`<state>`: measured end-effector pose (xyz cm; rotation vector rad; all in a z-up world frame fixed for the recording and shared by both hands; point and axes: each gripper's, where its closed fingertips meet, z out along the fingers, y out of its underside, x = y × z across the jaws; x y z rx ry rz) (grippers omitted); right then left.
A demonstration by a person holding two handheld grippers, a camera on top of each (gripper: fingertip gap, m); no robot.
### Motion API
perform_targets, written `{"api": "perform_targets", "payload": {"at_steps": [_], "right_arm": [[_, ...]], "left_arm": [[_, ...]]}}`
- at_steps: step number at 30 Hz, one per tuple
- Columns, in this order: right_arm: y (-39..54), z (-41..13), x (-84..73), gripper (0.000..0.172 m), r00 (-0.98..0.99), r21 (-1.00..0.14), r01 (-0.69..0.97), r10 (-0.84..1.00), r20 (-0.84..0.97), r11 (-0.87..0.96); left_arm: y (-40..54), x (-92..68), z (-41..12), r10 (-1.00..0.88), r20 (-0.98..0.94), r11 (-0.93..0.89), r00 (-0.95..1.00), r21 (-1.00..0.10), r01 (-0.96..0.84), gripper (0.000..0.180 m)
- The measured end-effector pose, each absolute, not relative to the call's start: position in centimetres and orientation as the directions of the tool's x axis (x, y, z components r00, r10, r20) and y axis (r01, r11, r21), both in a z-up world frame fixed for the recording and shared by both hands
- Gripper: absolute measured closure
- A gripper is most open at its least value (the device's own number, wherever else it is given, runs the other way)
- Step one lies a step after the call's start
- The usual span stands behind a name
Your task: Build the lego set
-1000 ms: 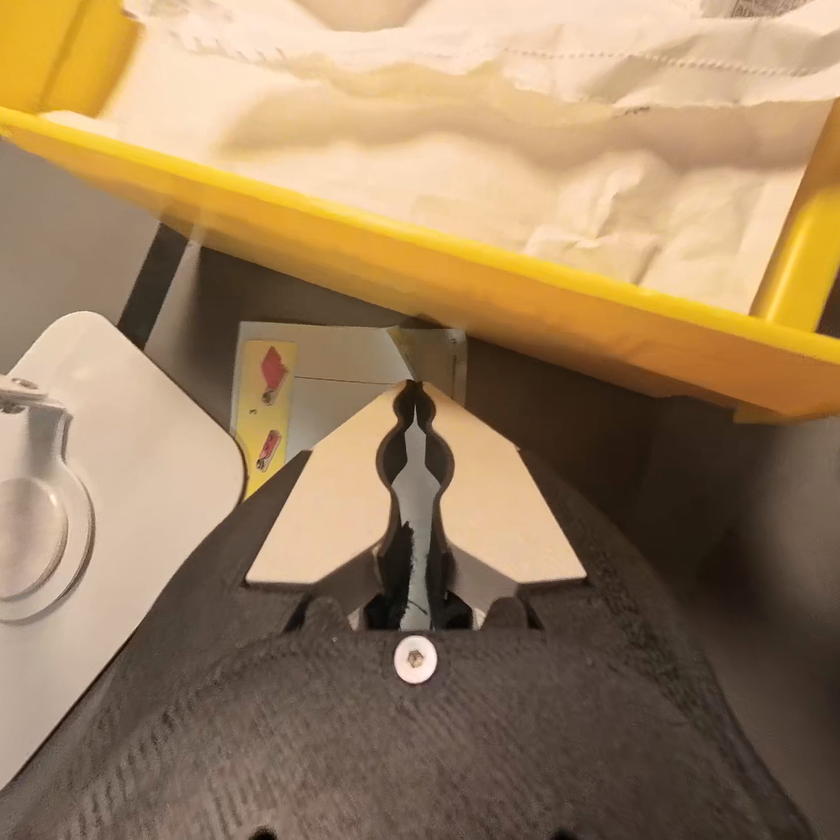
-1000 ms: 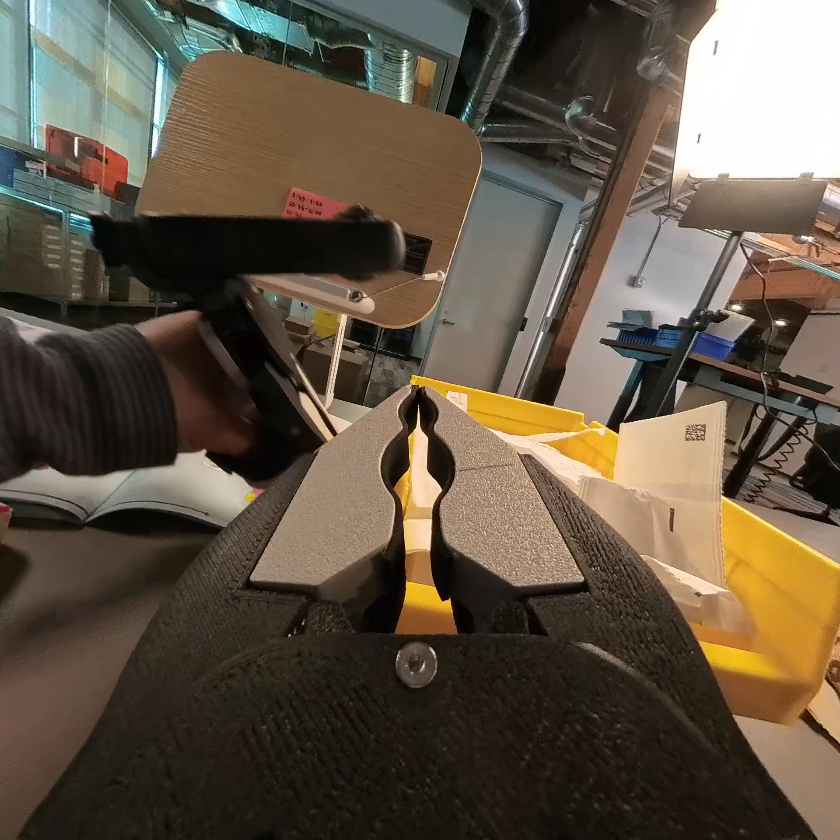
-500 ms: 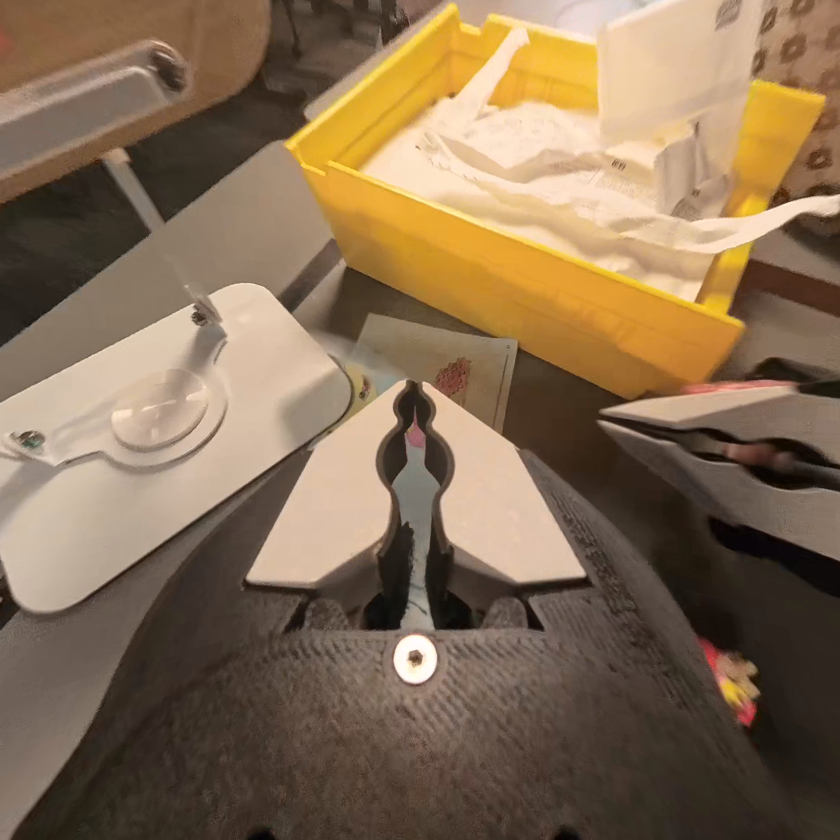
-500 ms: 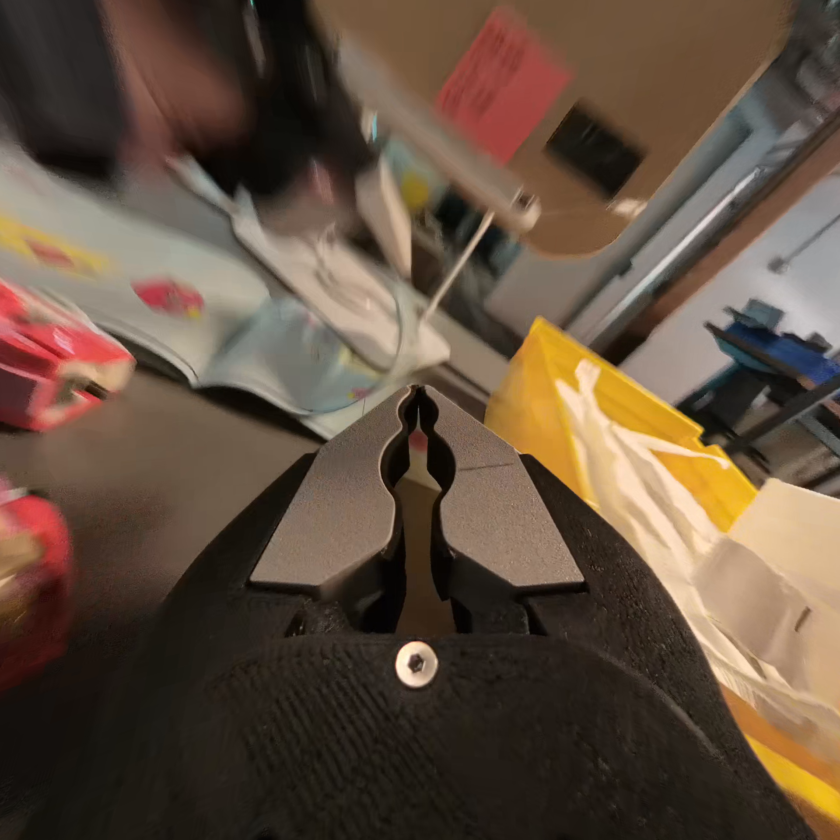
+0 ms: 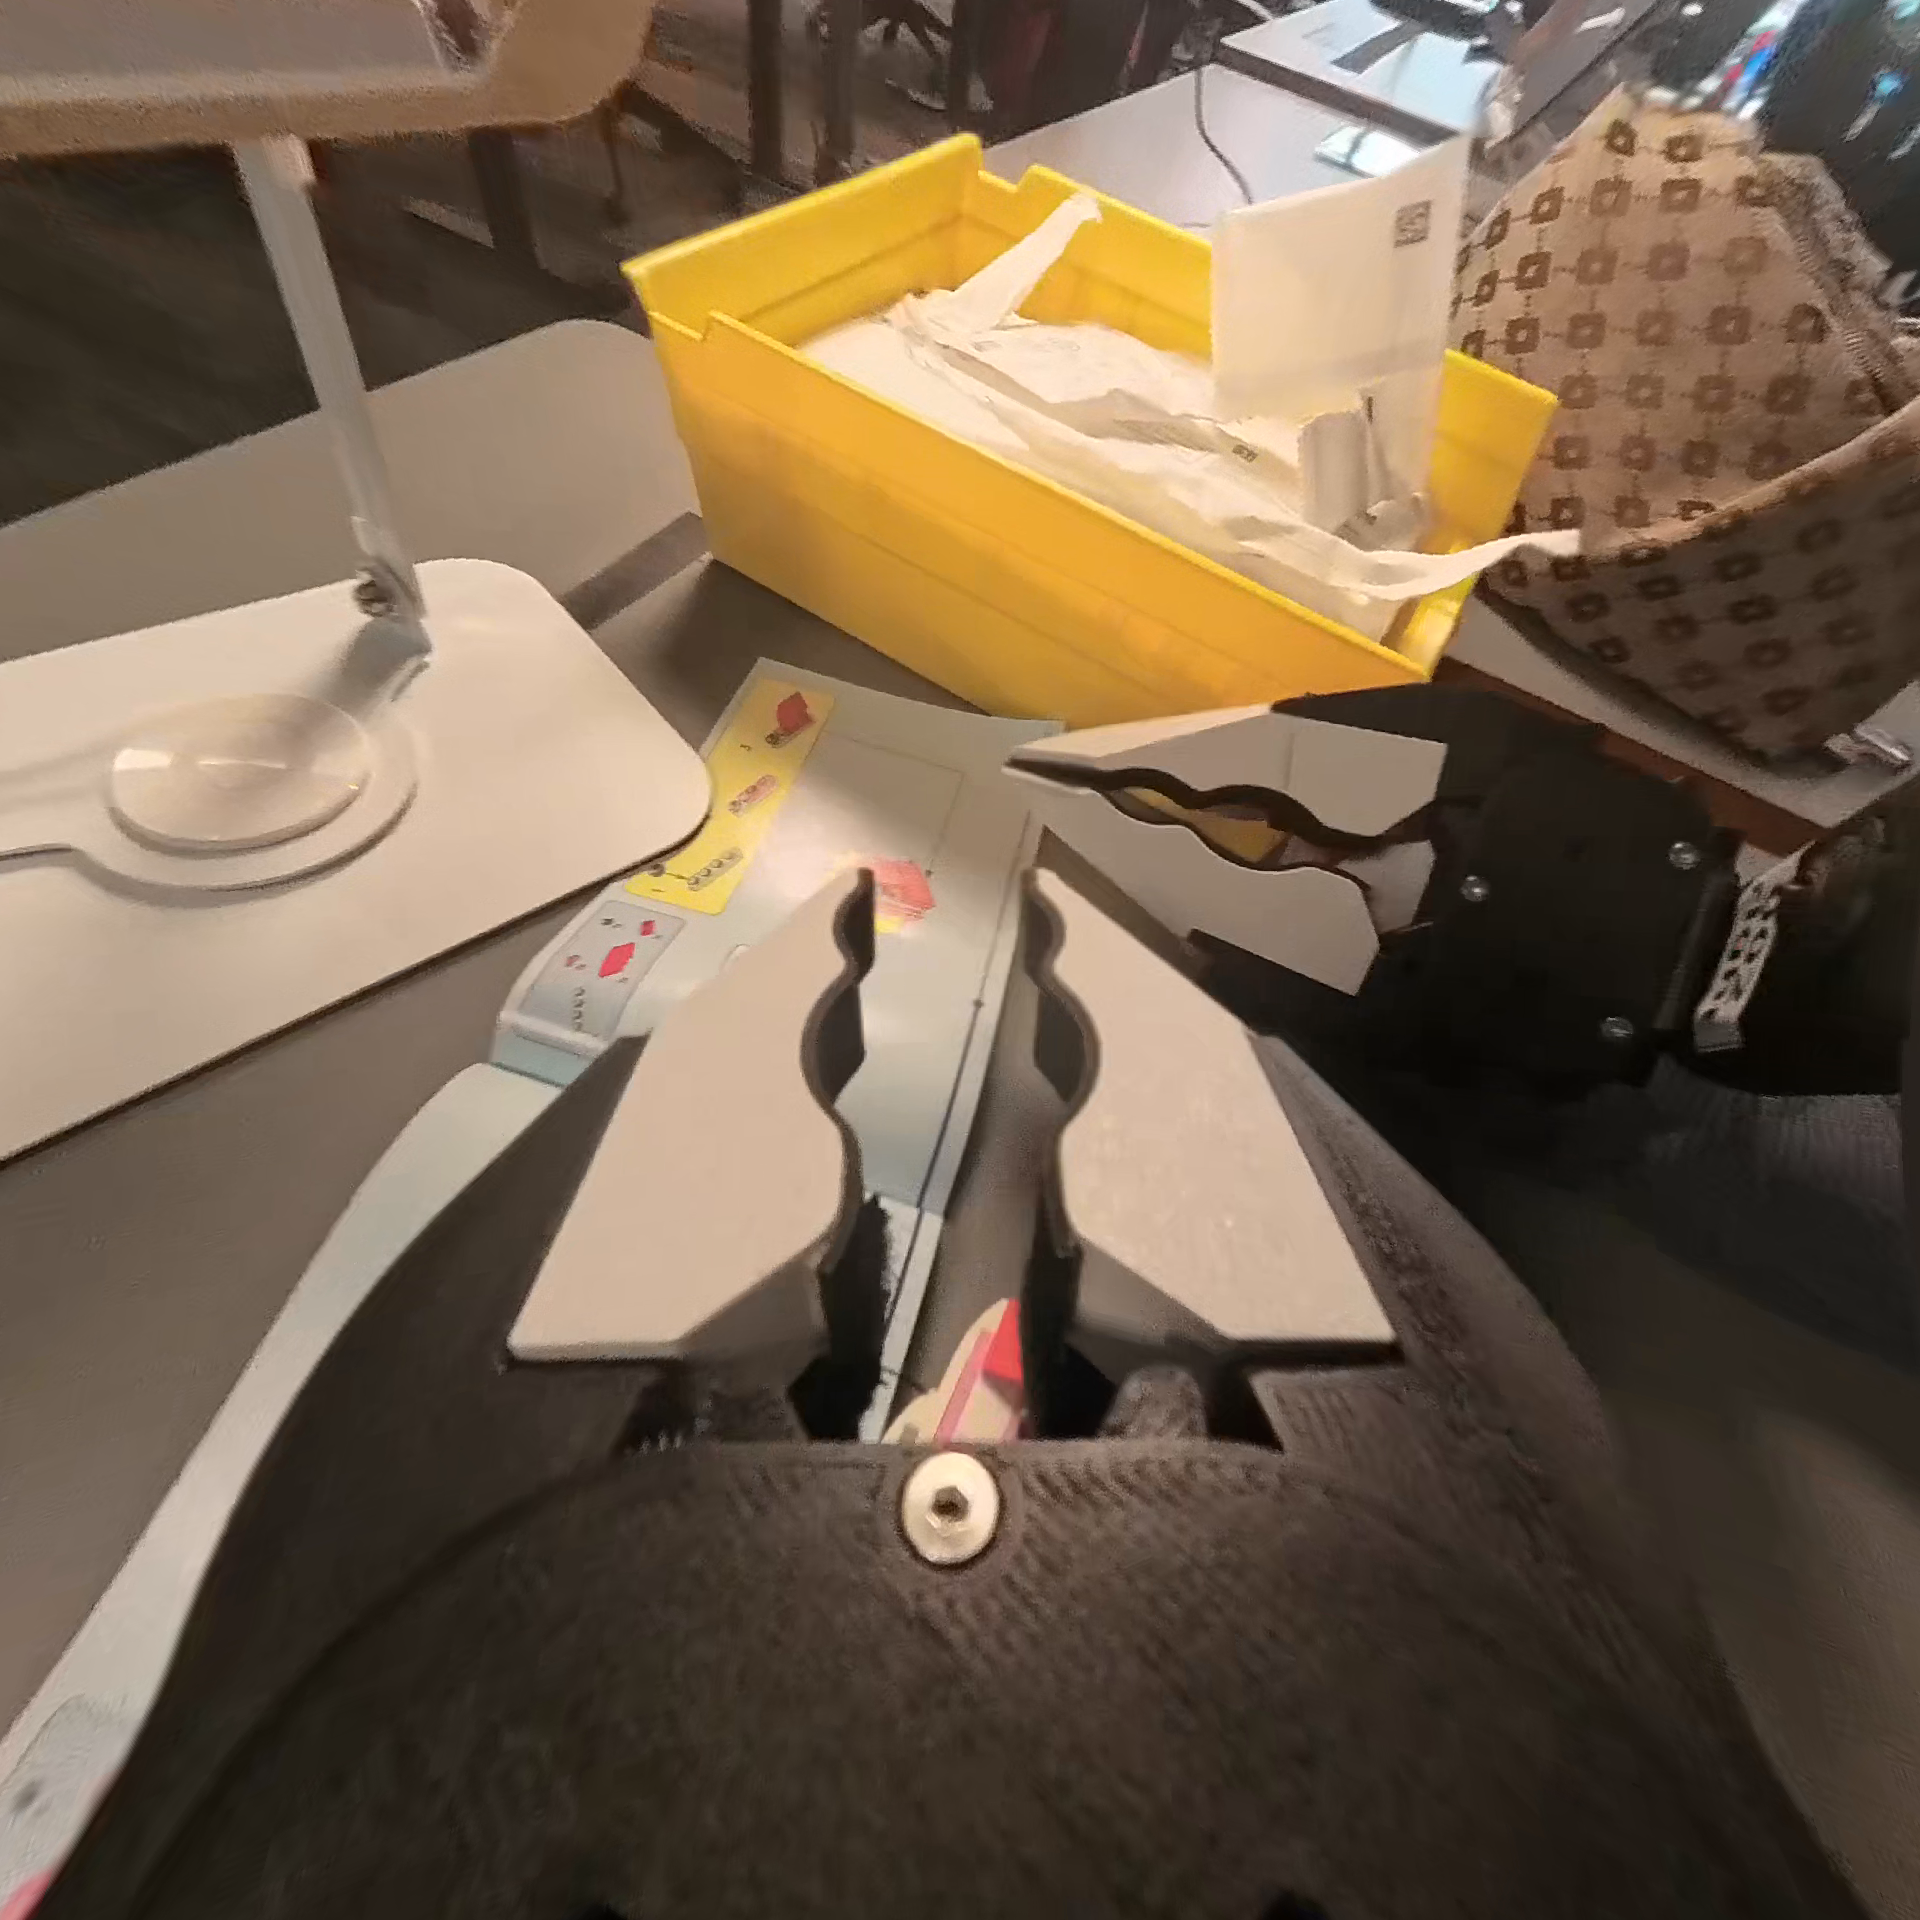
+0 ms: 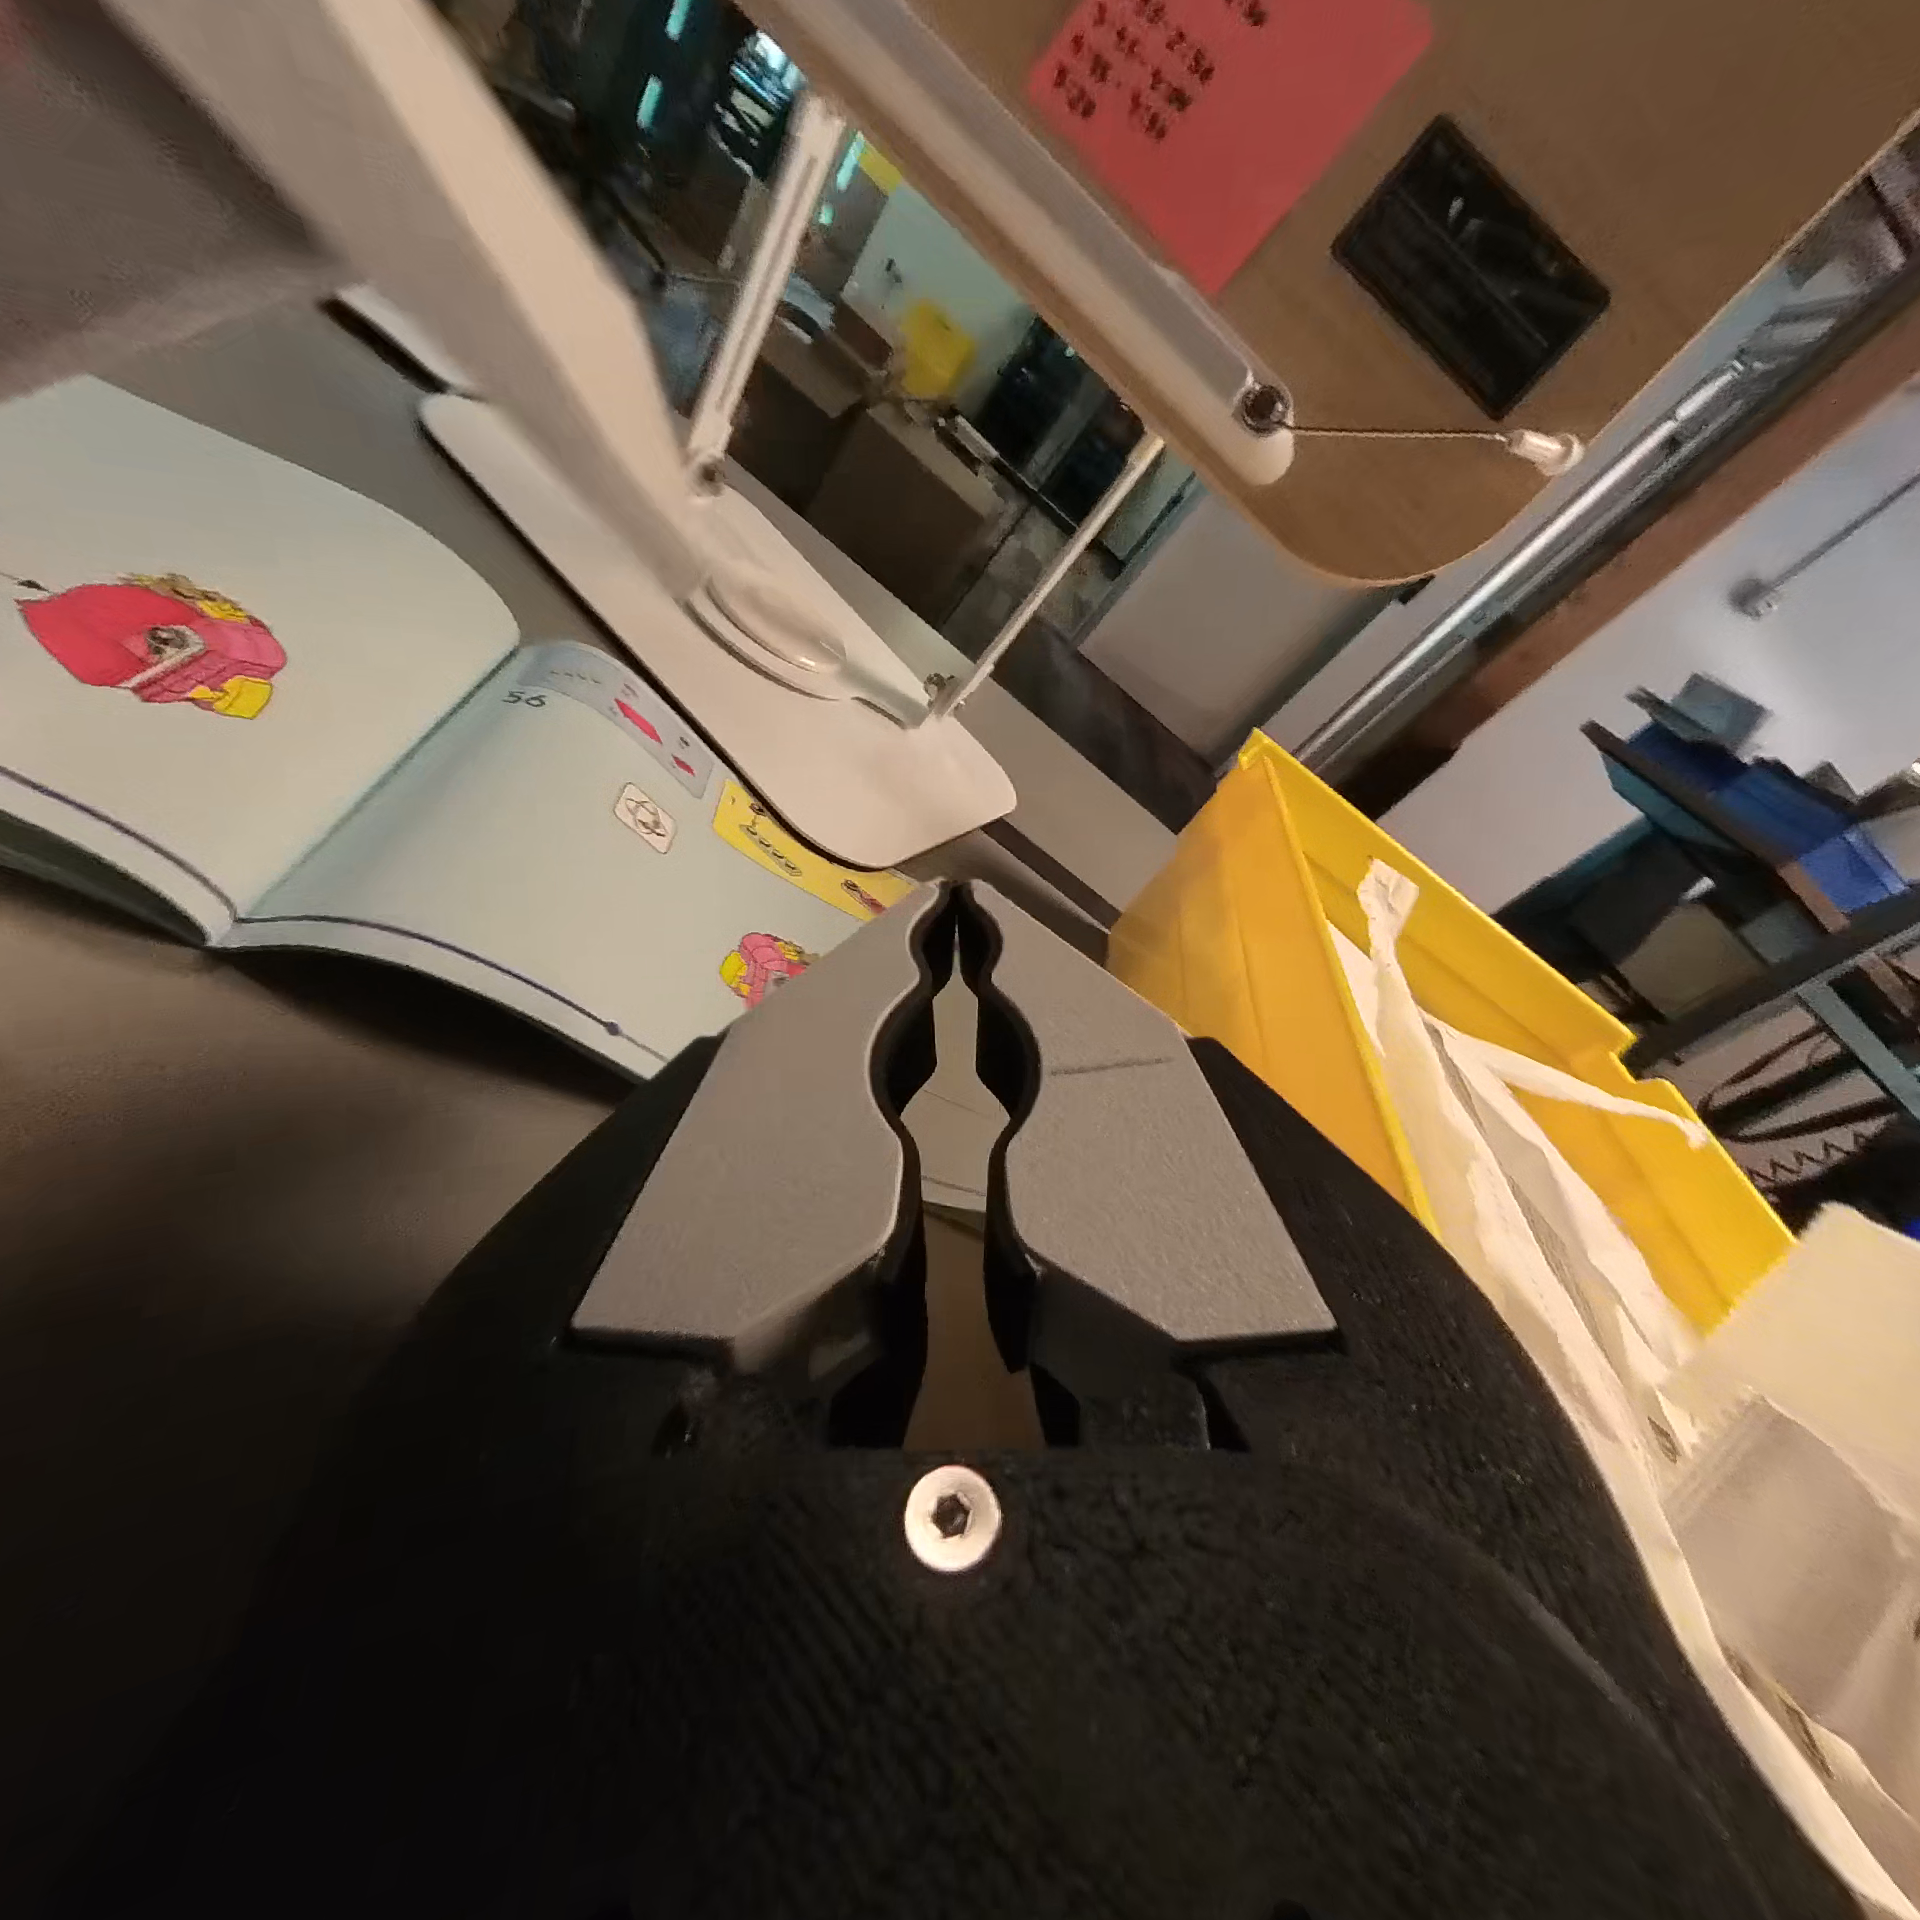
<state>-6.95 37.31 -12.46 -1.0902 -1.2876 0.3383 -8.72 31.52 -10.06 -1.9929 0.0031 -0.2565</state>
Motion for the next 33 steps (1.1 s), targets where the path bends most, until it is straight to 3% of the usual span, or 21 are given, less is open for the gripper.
{"api": "perform_targets", "payload": {"at_steps": [4, 8, 18, 22, 26, 33], "right_arm": [[39.2, -11.4, -5.8, 0.172, 0.427, -0.81, 0.341, 0.689, 0.585, 0.477], [40.7, -9.8, -4.1, 0.172, 0.538, -0.874, 0.245, 0.691, 0.482, 0.419], [40.3, -7.8, -3.1, 0.172, 0.567, -0.911, 0.062, 0.737, 0.367, 0.407], [40.1, -7.5, -3.0, 0.172, 0.564, -0.914, 0.035, 0.747, 0.352, 0.404], [40.0, -7.5, -3.1, 0.172, 0.556, -0.915, 0.027, 0.754, 0.348, 0.402], [39.9, -7.4, -3.0, 0.172, 0.549, -0.92, 0.01, 0.767, 0.333, 0.392]], "left_arm": [[31.7, -7.5, -13.9, -0.168, 0.125, -0.602, 0.978, -0.799, -0.002, 0.137], [32.3, -7.7, -16.7, -0.178, -0.074, -0.708, 0.981, -0.683, -0.18, 0.137], [34.7, -7.2, -18.5, -0.175, -0.107, -0.779, 0.979, -0.593, -0.204, 0.14], [35.3, -6.4, -19.7, -0.188, -0.068, -0.791, 0.98, -0.58, -0.193, 0.136], [35.3, -6.7, -19.8, -0.151, -0.018, -0.792, 0.988, -0.596, -0.132, 0.145], [35.1, -6.1, -19.2, -0.115, 0.317, -0.774, 0.942, -0.622, 0.115, 0.161]]}}
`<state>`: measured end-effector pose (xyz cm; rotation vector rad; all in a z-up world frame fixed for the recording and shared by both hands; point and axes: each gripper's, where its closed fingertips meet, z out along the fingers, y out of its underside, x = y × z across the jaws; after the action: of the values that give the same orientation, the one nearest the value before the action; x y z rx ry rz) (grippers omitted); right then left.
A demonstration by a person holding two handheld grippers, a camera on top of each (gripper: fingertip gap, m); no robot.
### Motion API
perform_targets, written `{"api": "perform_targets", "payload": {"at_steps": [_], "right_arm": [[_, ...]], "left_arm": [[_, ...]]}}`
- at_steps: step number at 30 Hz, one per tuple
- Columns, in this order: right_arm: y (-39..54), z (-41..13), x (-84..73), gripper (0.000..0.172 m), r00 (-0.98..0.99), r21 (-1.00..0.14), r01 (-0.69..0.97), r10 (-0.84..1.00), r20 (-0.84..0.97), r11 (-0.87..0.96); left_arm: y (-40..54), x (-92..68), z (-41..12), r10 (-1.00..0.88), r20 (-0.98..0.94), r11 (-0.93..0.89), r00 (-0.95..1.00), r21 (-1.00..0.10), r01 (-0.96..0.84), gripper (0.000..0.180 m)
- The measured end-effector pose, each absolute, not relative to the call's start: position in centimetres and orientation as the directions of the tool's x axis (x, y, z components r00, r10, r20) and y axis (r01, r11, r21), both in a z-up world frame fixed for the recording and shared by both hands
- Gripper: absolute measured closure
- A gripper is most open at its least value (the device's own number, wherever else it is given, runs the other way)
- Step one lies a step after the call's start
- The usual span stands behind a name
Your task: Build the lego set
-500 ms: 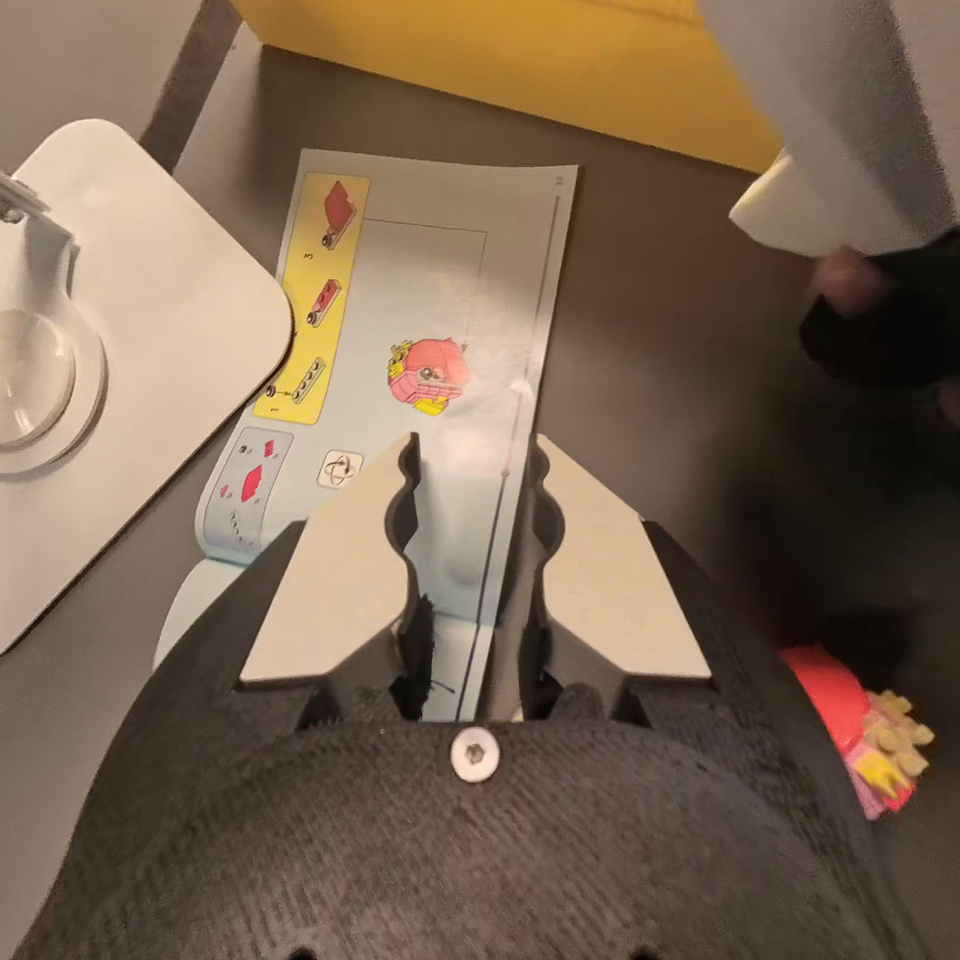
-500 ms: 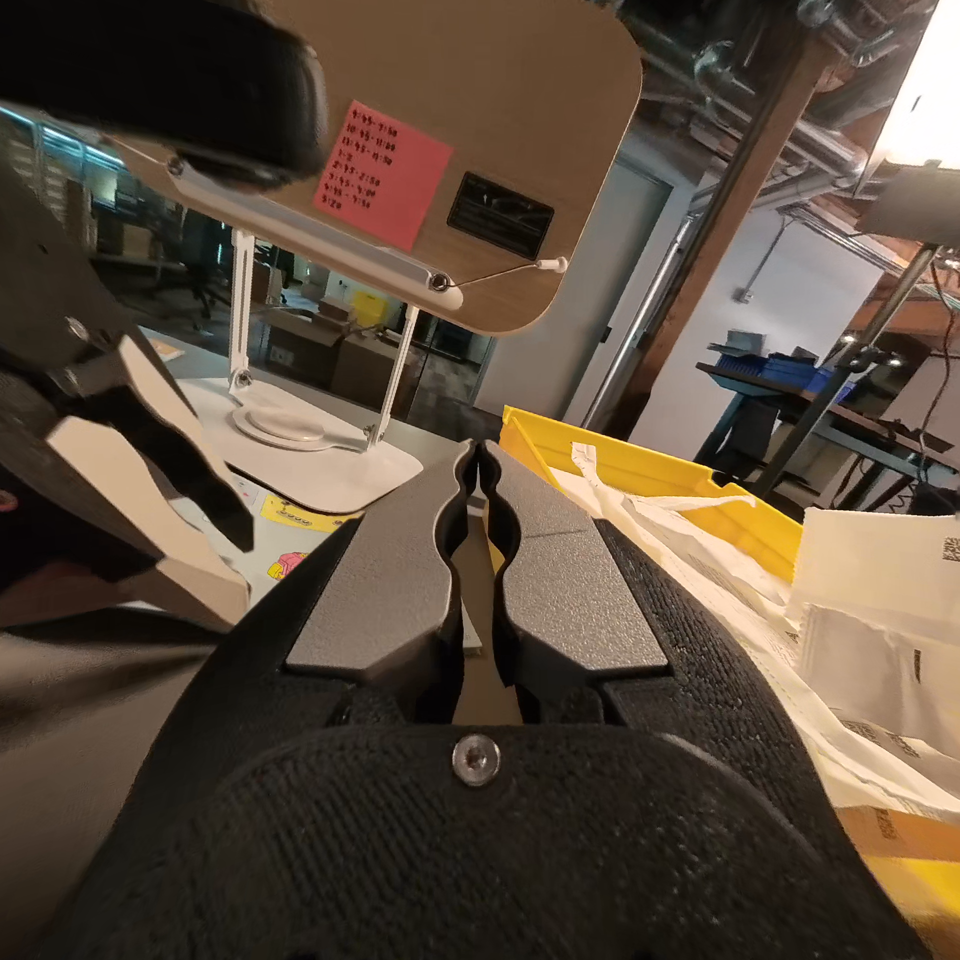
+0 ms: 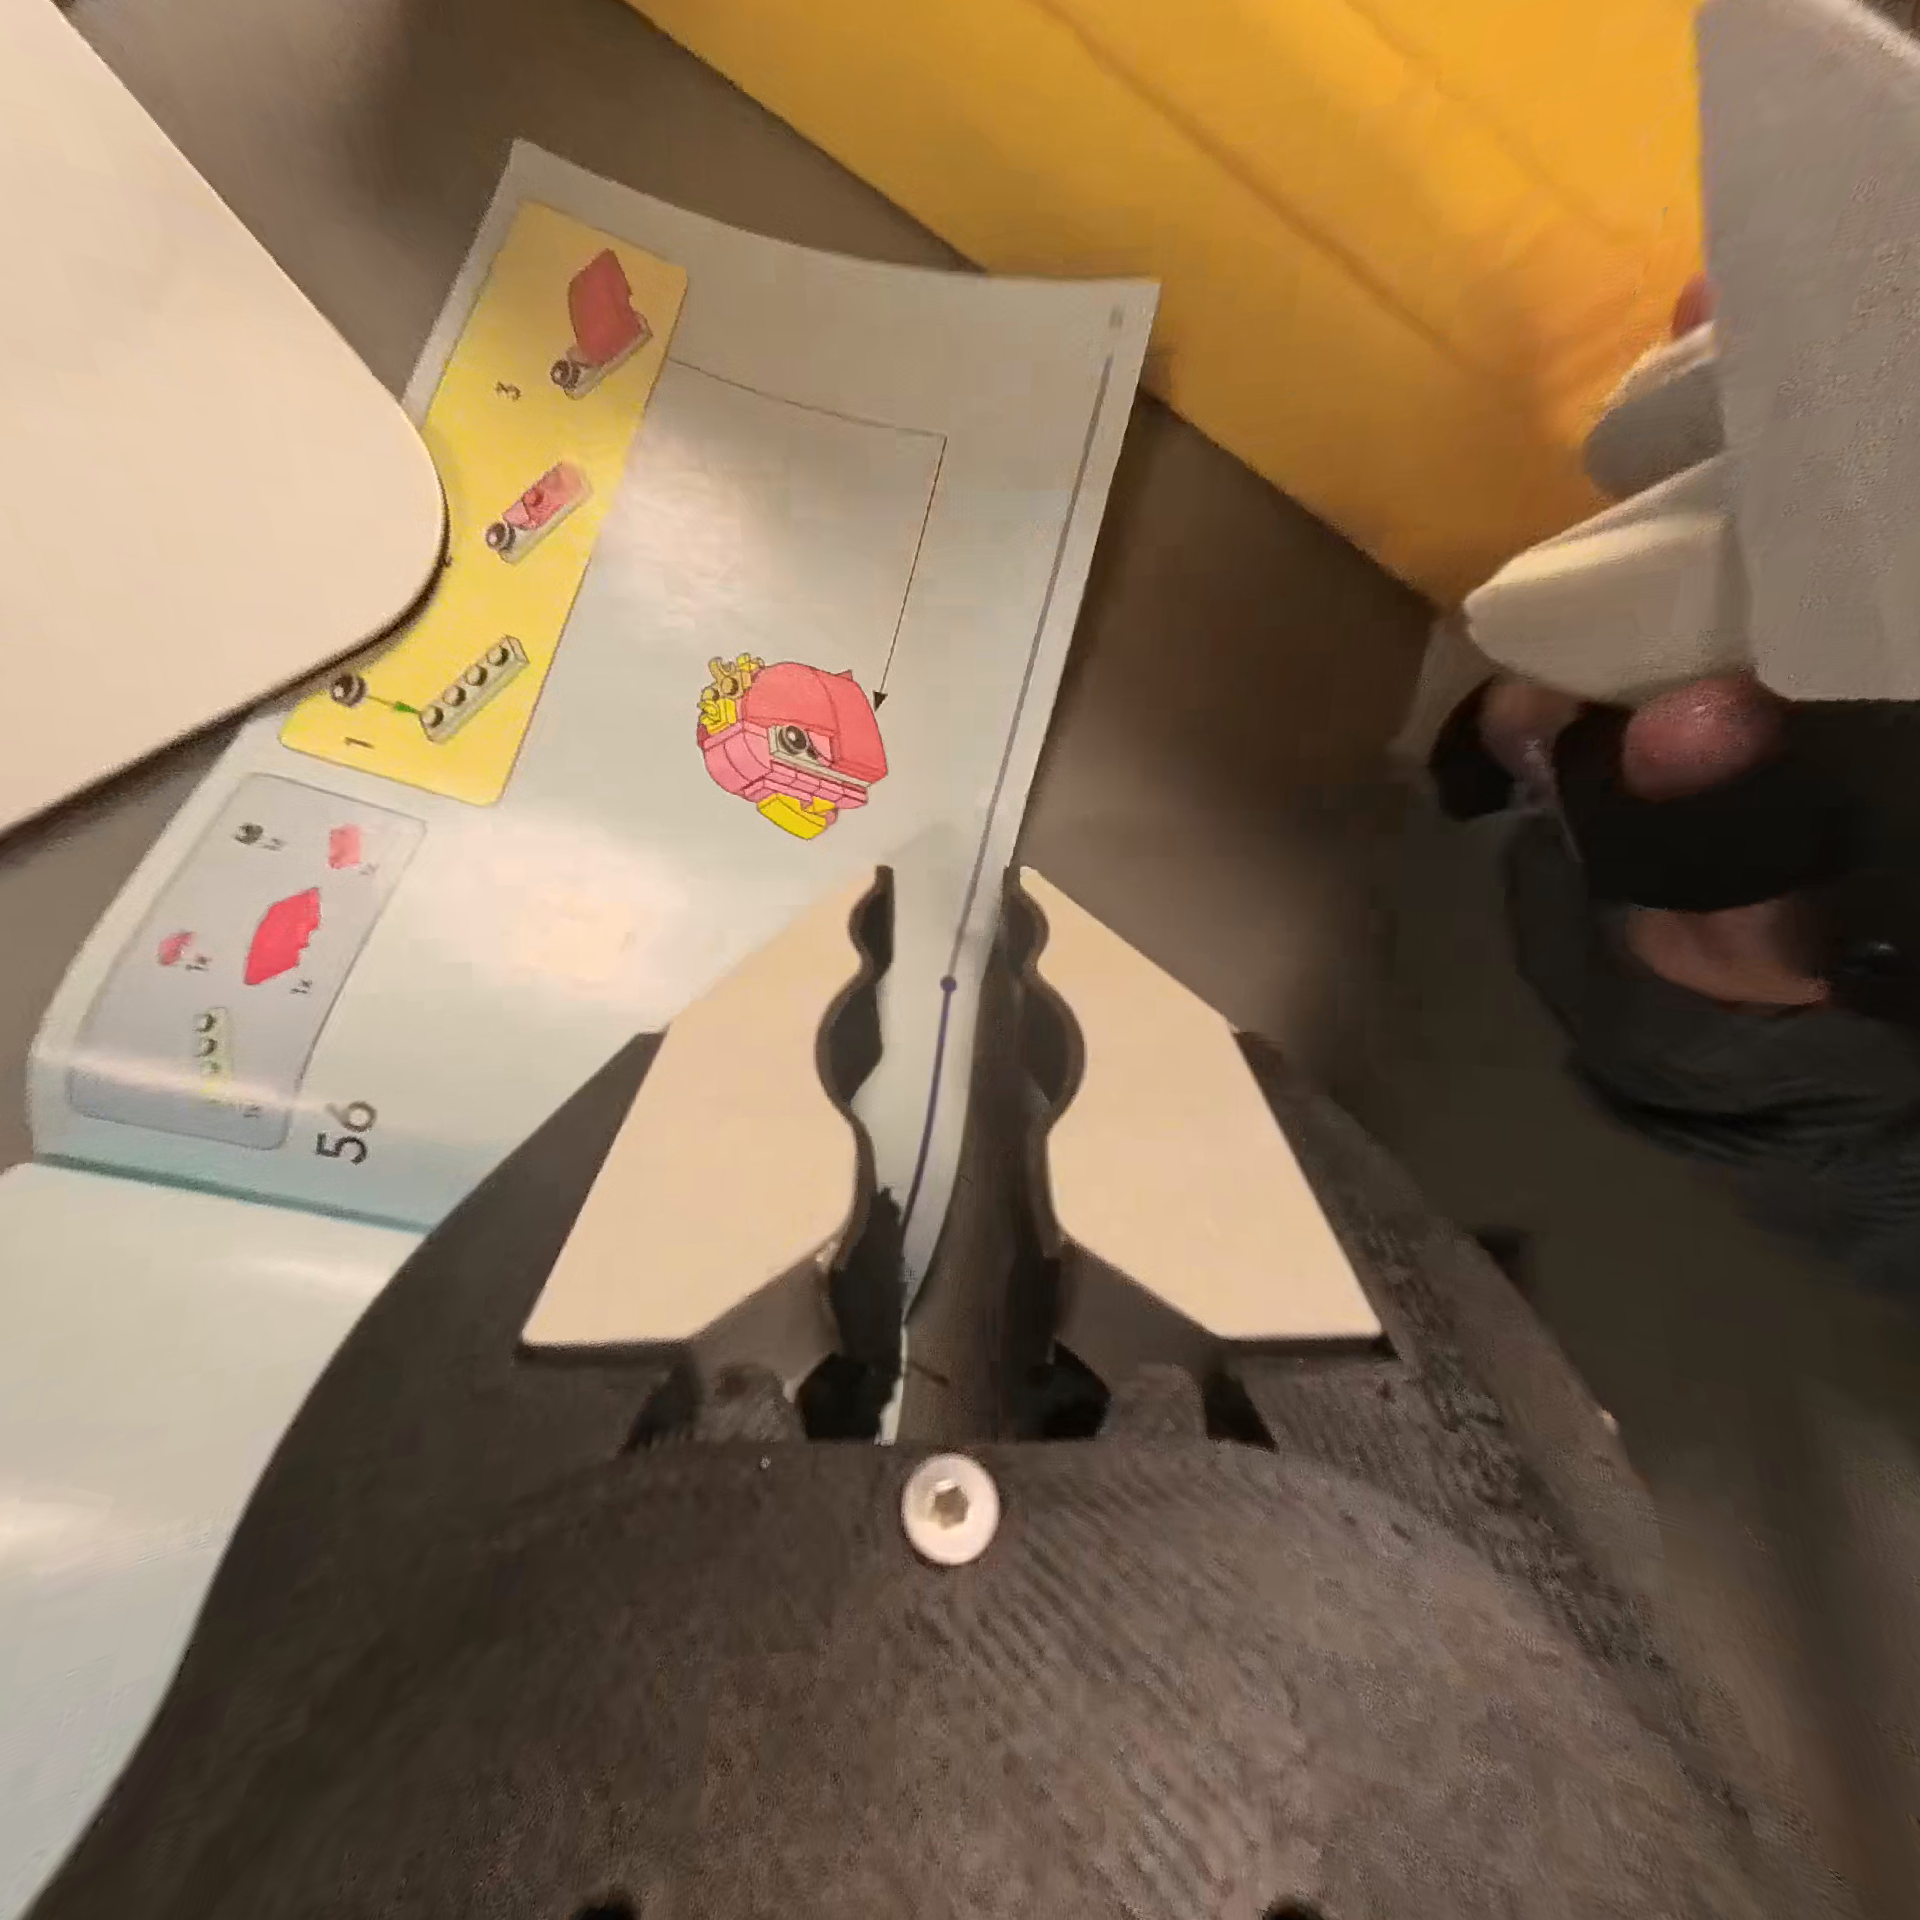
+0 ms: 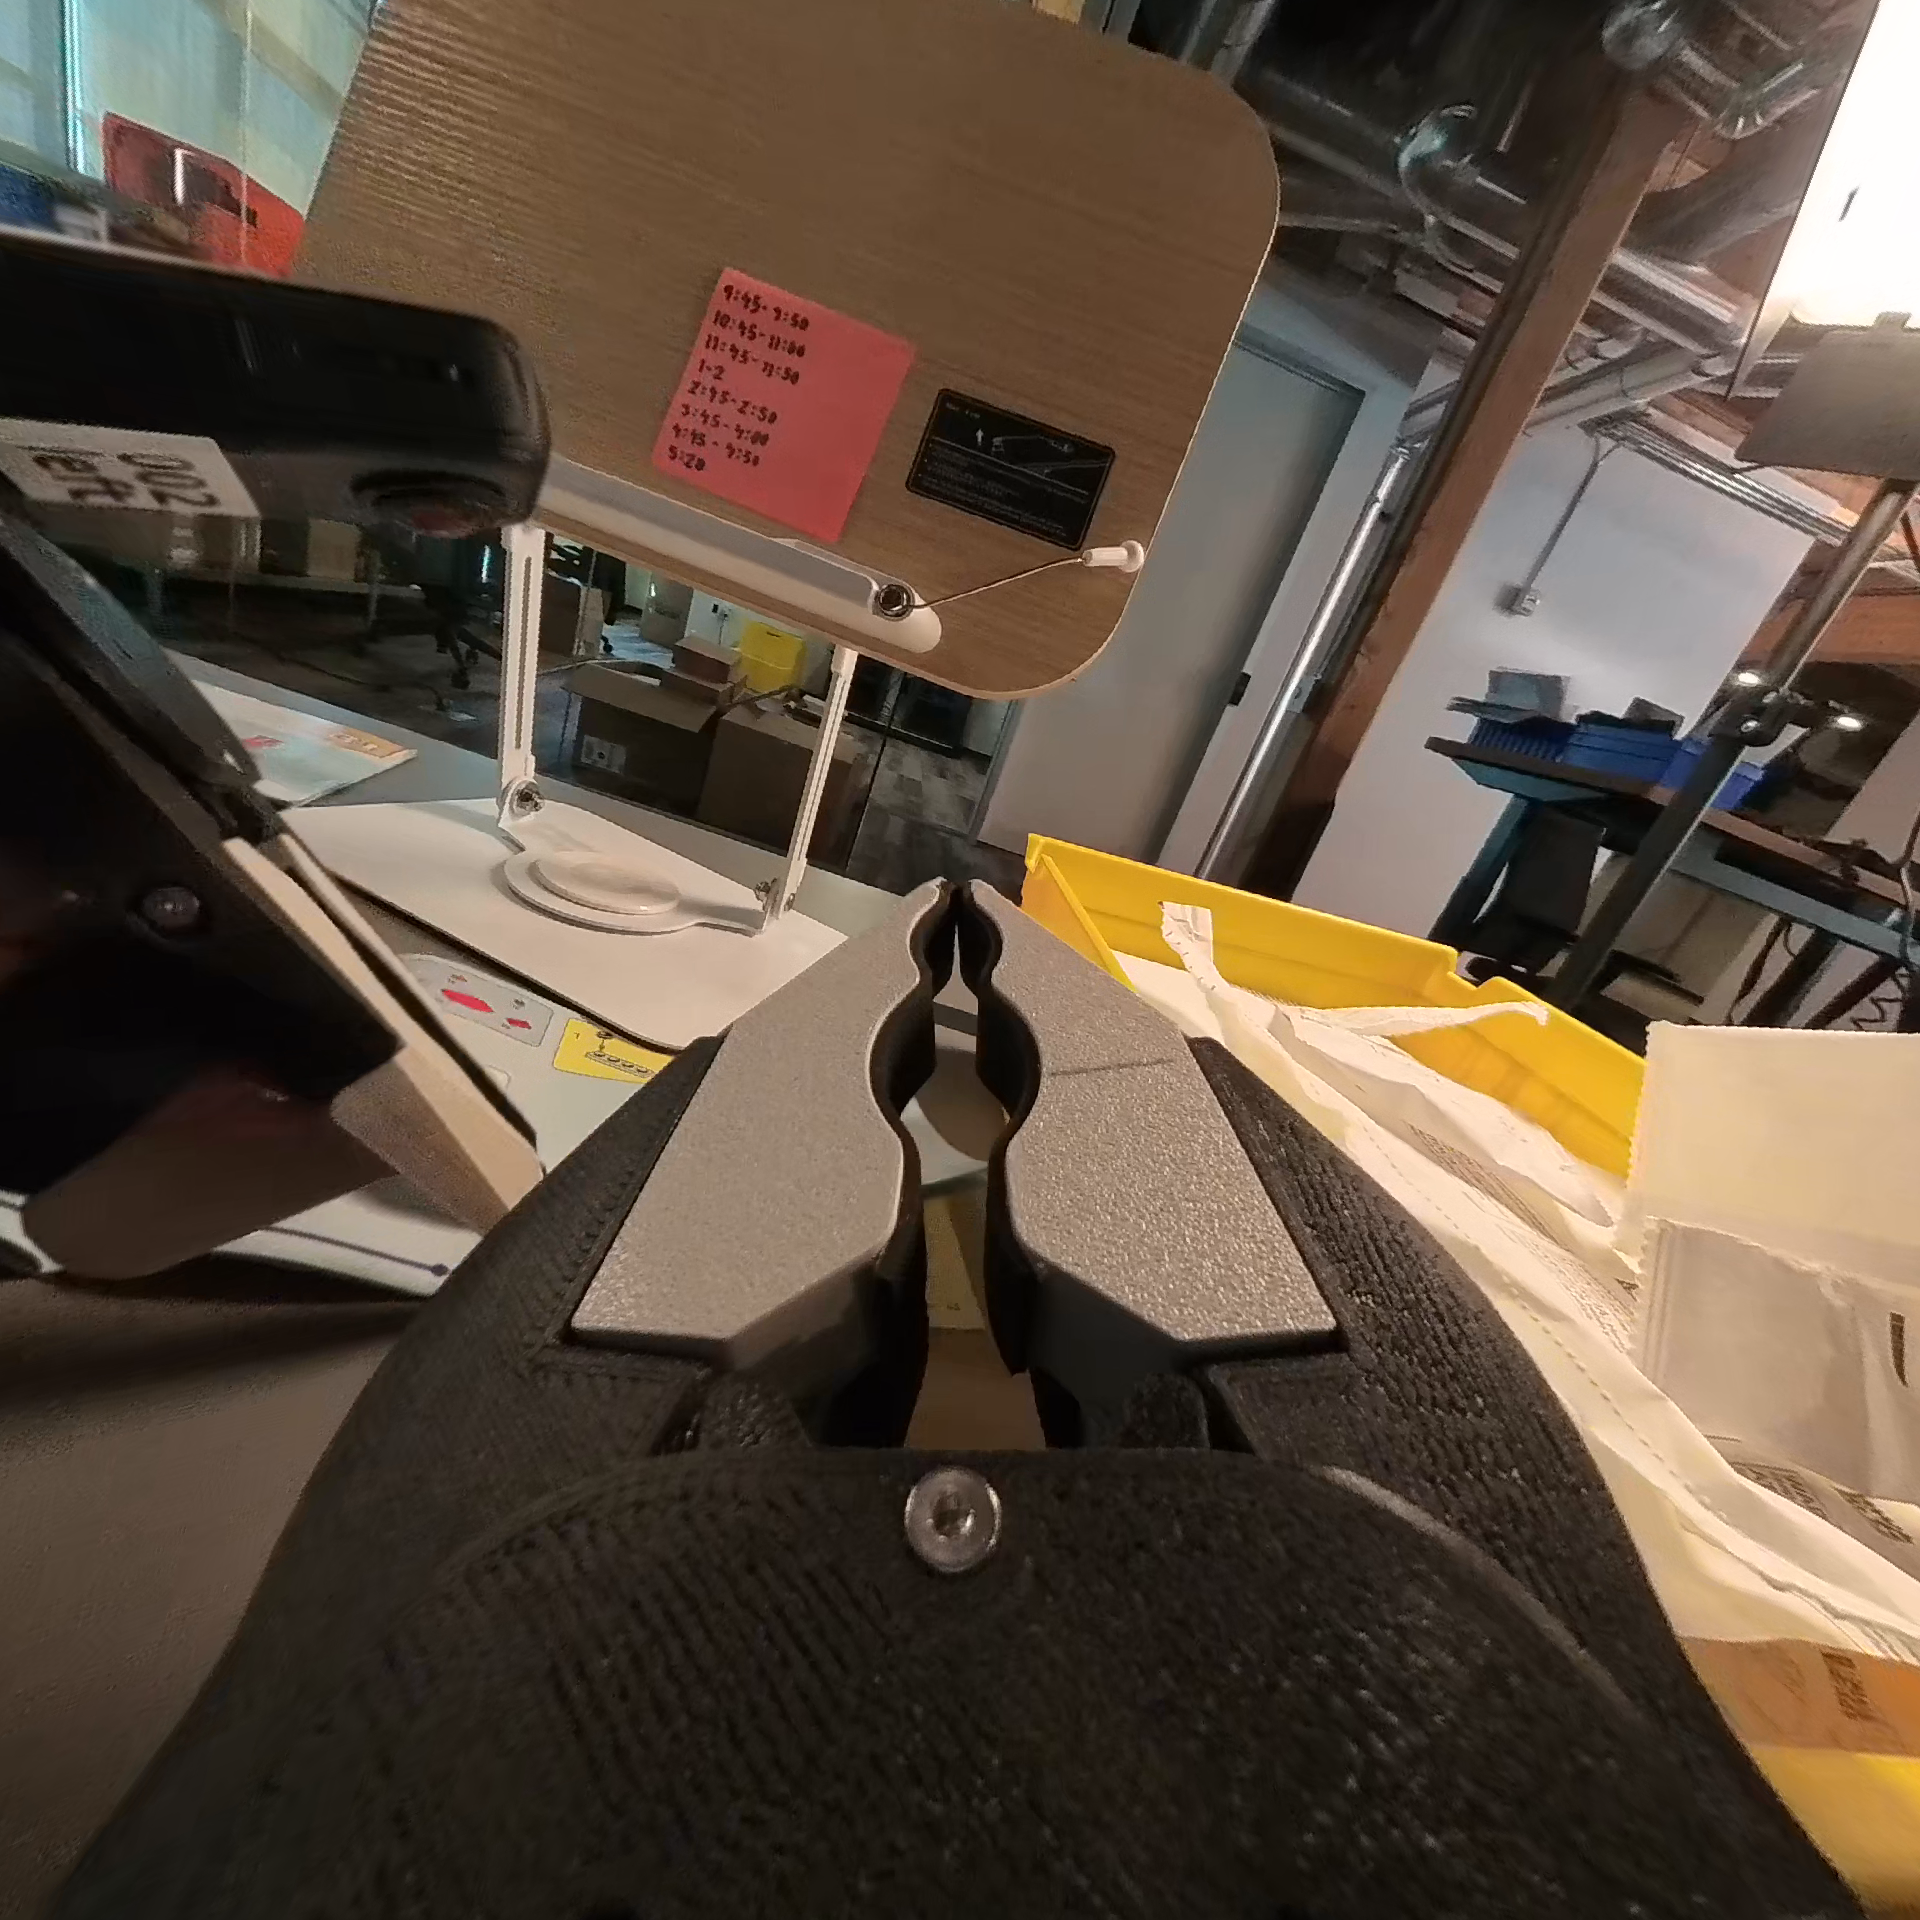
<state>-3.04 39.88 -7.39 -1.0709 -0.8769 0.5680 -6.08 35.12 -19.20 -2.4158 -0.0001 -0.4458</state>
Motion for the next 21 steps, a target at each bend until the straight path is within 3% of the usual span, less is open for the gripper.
{"api": "perform_targets", "payload": {"at_steps": [4, 10, 16, 21], "right_arm": [[39.7, -7.5, -3.2, 0.172, 0.54, -0.921, 0.009, 0.773, 0.334, 0.391], [39.7, -8.0, -3.4, 0.172, 0.528, -0.923, 0.04, 0.776, 0.345, 0.383], [39.5, -11.2, -4.7, 0.172, 0.432, -0.873, 0.29, 0.761, 0.485, 0.392], [38.8, -14.3, -5.3, 0.172, 0.281, -0.811, 0.453, 0.805, 0.523, 0.369]], "left_arm": [[35.1, -5.9, -19.1, -0.115, 0.393, -0.771, 0.912, -0.615, 0.168, 0.17], [35.2, -5.7, -19.2, -0.146, 0.323, -0.767, 0.935, -0.634, 0.099, 0.18], [35.3, -5.2, -19.3, -0.206, 0.21, -0.757, 0.956, -0.654, -0.019, 0.18], [35.6, -6.3, -18.2, -0.164, 0.149, -0.713, 0.975, -0.701, -0.013, 0.18]]}}
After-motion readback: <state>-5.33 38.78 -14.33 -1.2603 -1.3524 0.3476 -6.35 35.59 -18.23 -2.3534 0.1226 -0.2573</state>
